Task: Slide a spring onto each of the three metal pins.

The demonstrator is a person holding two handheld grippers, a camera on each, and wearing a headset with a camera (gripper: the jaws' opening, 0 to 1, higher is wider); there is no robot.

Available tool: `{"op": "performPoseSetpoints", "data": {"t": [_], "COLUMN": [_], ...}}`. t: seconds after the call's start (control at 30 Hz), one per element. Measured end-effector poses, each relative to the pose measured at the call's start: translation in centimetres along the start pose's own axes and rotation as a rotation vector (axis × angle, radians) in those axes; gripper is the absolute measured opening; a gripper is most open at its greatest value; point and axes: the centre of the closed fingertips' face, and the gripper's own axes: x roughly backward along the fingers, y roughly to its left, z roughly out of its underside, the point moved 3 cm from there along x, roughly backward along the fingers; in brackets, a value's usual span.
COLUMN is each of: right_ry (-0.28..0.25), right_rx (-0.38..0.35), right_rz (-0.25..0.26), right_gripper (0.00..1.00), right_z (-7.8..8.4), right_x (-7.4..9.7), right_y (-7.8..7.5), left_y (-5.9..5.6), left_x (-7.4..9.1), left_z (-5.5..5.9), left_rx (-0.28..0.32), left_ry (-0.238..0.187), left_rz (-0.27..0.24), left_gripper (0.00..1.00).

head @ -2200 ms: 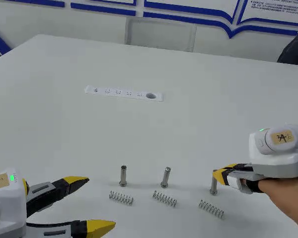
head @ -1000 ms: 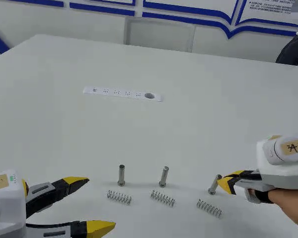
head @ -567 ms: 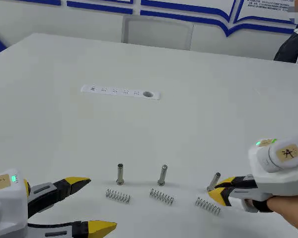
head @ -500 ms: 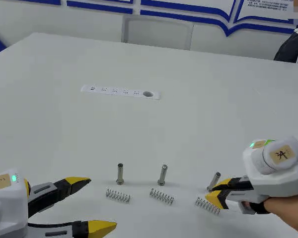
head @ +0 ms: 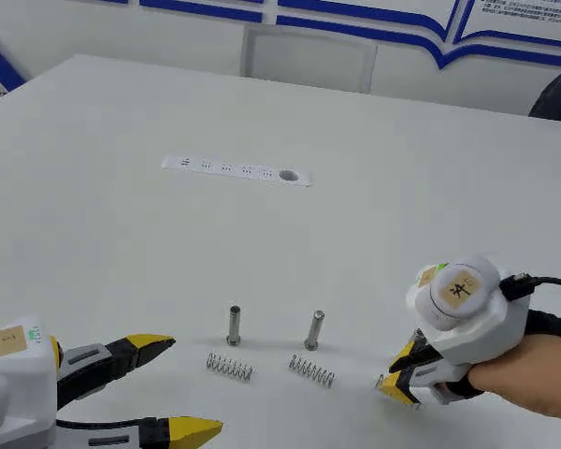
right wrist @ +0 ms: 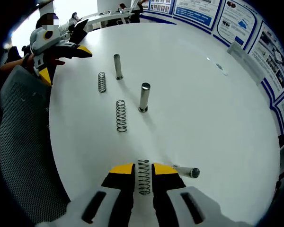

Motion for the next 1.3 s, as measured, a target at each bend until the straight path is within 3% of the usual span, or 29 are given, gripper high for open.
{"op": "performPoseSetpoints", "data": {"t": [0.43, 0.63, 0.77, 1.2, 1.3], "right_ry": [0.084, 0.092, 0.090, -0.047, -0.100], "right_rx": [0.038, 0.028, 0.023, -0.025, -0.043], "right_rz": [-0.062, -0.091, -0.085, -0.044, -0.046], "right_gripper": [0.14, 0.12, 0.12, 0.11, 0.11], "right_z": [0.2, 0.1, 0.2, -1.0, -1.7], "right_x": [-1.2, -1.3, -1.3, 1.7, 2.4], "right_y": [0.0, 0.1, 0.1, 0.9, 1.3], "left_y": [0.0, 0.0, -0.1, -1.1, -1.6], "left_x": [0.2, 0.2, 0.2, -0.6, -0.8], "left_z": [0.1, 0.1, 0.1, -1.4, -1.7], "left_rx": [0.006, 0.007, 0.005, -0.030, -0.043], "left_ry": [-0.001, -0.005, -0.006, -0.012, -0.010], "left_rz": [-0.009, -0.010, -0.007, 0.038, 0.063], "left_gripper": [0.69, 0.69, 0.68, 0.64, 0.61]}}
